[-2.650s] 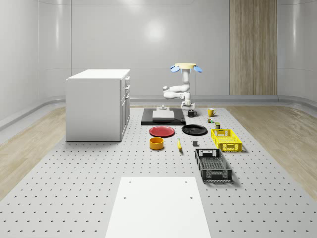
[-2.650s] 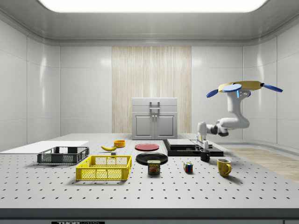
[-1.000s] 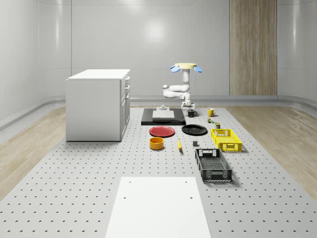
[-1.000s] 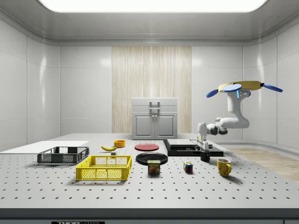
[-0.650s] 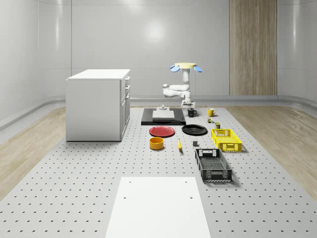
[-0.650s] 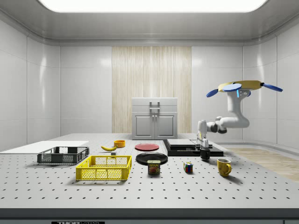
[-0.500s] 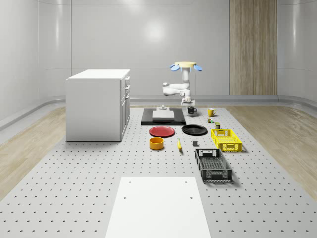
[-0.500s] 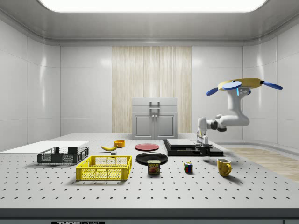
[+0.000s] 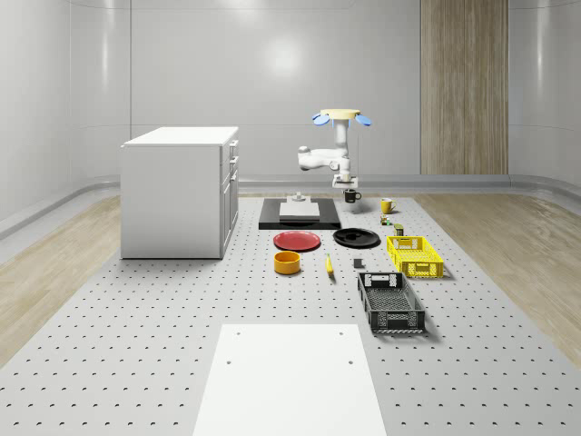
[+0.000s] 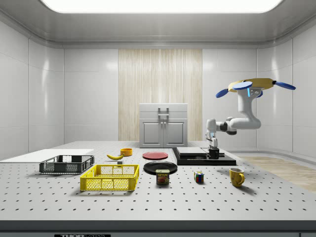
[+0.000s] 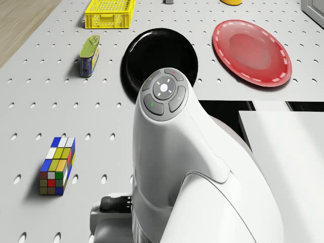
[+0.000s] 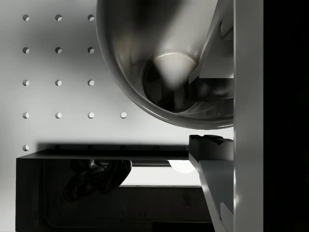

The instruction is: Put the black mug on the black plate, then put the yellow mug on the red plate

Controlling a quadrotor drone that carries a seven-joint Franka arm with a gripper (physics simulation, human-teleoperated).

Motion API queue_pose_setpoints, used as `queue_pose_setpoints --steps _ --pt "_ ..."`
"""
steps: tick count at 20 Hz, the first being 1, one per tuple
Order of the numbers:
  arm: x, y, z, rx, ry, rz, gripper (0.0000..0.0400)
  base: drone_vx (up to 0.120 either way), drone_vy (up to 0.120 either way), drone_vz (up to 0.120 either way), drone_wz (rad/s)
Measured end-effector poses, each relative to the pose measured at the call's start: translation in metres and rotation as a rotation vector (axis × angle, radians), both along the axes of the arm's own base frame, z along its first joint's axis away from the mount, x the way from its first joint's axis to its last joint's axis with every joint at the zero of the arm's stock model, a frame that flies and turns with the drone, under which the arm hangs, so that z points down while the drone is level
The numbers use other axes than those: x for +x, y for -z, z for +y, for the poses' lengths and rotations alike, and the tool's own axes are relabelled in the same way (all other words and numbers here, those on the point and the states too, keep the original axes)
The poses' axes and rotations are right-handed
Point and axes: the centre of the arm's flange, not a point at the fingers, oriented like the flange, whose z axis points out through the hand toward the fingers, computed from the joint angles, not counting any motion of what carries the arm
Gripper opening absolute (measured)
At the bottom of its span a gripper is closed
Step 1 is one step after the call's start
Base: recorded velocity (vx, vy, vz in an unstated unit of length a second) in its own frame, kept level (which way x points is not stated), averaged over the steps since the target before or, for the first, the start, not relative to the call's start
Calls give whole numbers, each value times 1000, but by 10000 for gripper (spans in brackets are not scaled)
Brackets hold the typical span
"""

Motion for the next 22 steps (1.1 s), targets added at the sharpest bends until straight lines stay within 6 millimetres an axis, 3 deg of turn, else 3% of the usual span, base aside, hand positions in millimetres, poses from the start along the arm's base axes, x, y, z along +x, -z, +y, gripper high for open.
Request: queue_pose_setpoints --steps 9,13,22 --pt "0 1 0 0 0 0 100 120 0 0 0" --pt "0 1 0 0 0 0 100 120 -100 0 0" --pt "0 1 0 0 0 0 100 120 0 0 0"
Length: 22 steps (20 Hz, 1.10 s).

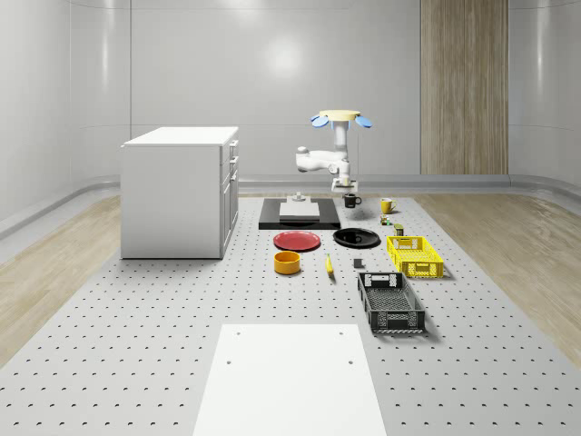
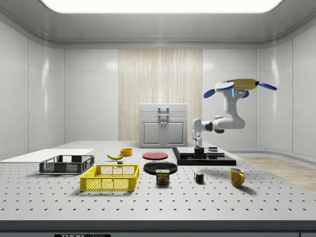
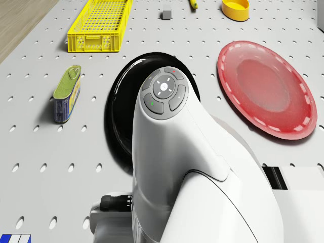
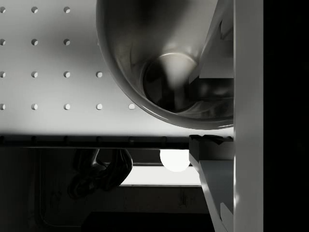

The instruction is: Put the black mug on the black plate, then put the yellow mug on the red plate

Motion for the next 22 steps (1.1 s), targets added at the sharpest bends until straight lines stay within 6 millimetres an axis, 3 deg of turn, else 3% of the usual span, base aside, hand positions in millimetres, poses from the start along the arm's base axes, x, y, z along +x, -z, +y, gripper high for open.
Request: queue_pose_setpoints --steps 22 --pt "0 0 0 0 0 0 100 120 0 0 0"
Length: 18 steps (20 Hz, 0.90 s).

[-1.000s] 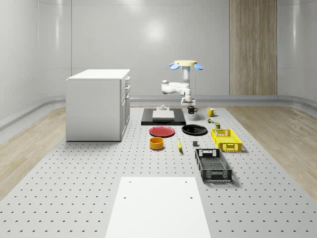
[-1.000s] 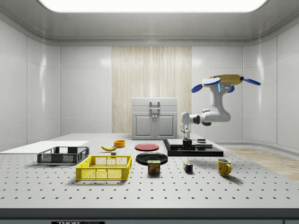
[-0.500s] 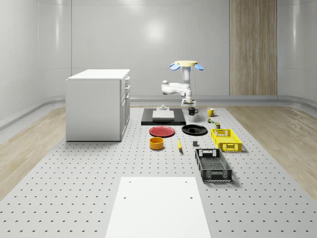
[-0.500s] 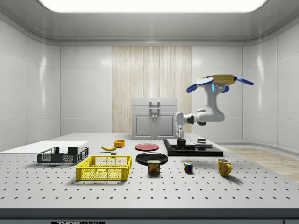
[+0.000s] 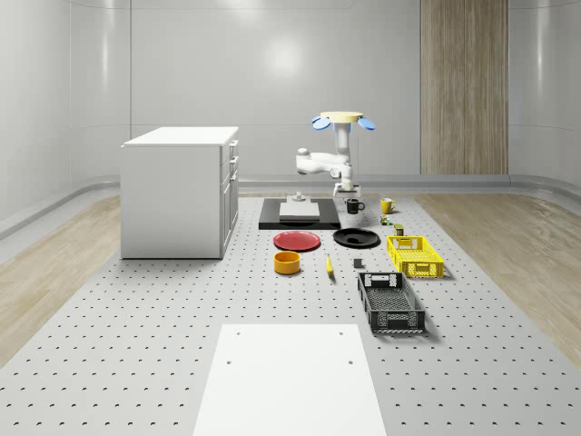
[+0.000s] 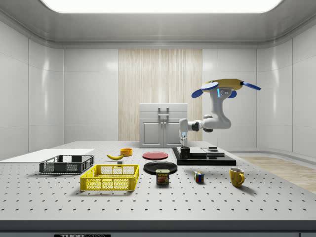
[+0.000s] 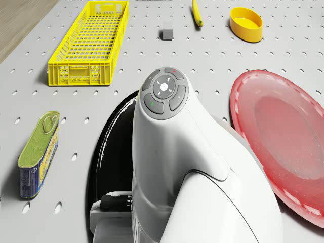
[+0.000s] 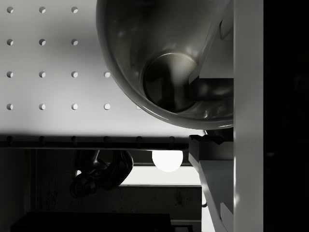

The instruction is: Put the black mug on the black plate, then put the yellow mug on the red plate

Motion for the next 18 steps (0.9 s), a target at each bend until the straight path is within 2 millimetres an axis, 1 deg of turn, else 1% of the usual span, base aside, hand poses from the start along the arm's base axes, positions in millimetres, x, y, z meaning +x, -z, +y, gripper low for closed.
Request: queue_pose_setpoints --steps 18 --pt "0 0 0 0 0 0 100 120 0 0 0"
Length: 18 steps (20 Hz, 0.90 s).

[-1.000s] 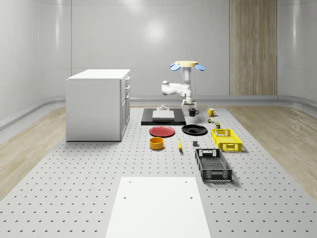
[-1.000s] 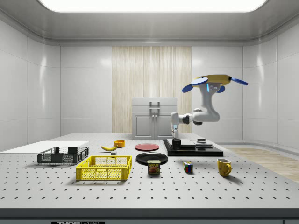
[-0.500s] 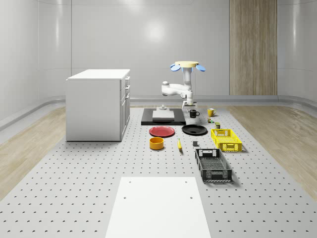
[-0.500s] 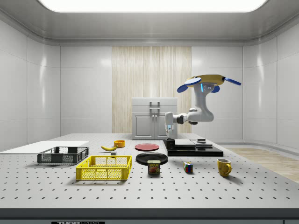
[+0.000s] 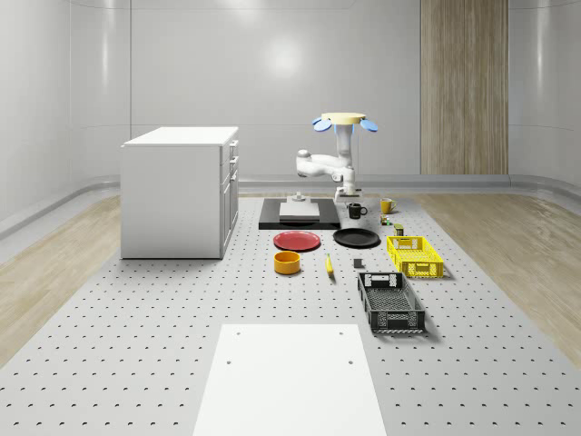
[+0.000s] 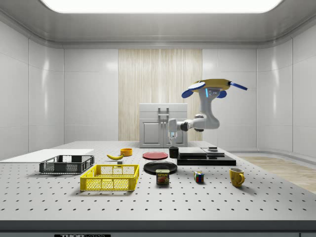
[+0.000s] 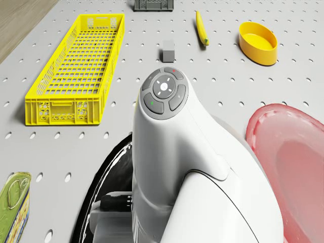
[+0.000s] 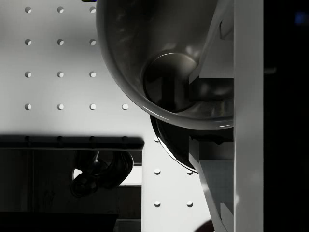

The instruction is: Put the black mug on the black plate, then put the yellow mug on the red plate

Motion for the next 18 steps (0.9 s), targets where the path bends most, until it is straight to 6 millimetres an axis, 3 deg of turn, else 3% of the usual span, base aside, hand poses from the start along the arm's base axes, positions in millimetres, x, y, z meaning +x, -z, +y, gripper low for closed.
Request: queue_pose_setpoints --steps 8,12,16,18 --pt "0 0 0 0 0 0 100 120 0 0 0" --pt "0 0 0 0 0 0 100 10 0 -120 0" --pt "0 0 0 0 0 0 100 120 0 0 0" --pt "0 -1 0 0 0 0 100 0 0 0 0"
